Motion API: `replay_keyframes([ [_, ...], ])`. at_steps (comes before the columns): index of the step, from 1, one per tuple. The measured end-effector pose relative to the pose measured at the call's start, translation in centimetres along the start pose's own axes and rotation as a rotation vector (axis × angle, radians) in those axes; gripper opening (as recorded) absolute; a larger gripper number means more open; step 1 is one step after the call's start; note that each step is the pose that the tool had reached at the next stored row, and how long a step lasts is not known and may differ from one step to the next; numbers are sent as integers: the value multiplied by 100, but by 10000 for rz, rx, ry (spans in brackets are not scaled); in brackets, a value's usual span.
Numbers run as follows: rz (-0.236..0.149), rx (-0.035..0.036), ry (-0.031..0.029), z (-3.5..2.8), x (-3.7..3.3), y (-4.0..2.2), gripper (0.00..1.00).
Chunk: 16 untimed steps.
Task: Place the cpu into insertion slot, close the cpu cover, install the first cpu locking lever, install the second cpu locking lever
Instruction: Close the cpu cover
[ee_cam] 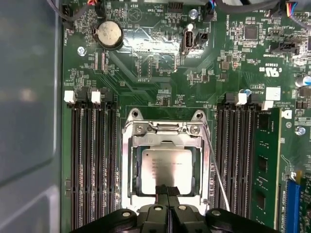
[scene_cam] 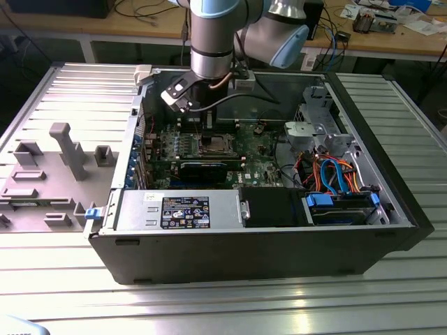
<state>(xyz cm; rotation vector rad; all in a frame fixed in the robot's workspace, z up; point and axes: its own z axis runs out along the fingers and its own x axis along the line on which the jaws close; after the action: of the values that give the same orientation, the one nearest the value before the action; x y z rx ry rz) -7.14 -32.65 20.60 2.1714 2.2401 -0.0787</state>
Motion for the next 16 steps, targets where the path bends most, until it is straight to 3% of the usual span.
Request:
replay_keyframes([
  [4, 2, 2, -2, 18, 1, 1, 11],
  [7, -2, 6, 8, -2, -1, 85, 11],
  [9, 0, 29, 2, -77, -8, 136, 11],
  [14, 0, 46, 1, -243, -17, 167, 11],
  [16, -1, 46, 2, -339, -22, 168, 11],
])
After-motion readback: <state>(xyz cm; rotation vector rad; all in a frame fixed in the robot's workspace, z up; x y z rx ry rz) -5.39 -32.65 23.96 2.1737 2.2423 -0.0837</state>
